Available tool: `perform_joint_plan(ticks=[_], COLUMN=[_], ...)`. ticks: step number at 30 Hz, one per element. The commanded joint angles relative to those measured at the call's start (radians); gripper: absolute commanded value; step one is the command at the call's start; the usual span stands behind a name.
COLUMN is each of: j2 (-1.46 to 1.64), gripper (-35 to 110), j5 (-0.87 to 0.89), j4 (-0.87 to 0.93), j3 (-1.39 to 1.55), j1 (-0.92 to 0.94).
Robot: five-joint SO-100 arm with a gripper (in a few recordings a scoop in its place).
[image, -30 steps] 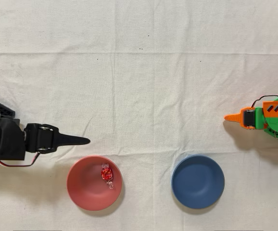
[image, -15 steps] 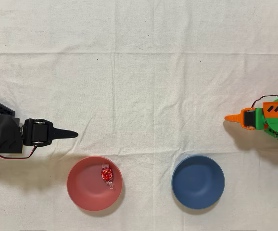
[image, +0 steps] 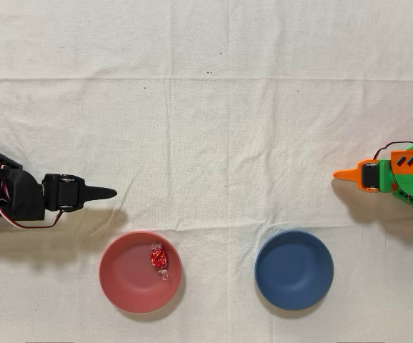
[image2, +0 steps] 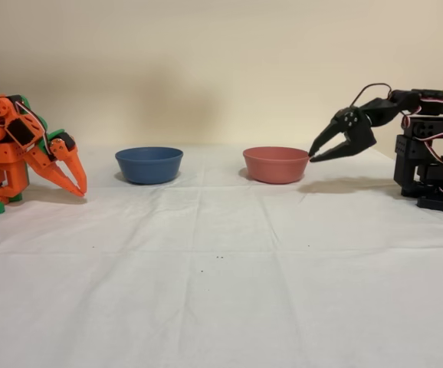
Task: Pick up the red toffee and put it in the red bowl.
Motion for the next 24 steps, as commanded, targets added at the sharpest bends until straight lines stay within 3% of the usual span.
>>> perform_joint_plan(ticks=[1,7,15,24], j2=[0.035,0.080,0.156,0.156], gripper=[0,0,0,1], j5=[0.038,0.060,0.095,0.084], j4=[-0.012,-0.028,0.210,0.218], j3=[0.029,0.112,0.114,0.114], j1=[-0.020,-0.046,-0.083,-0.084])
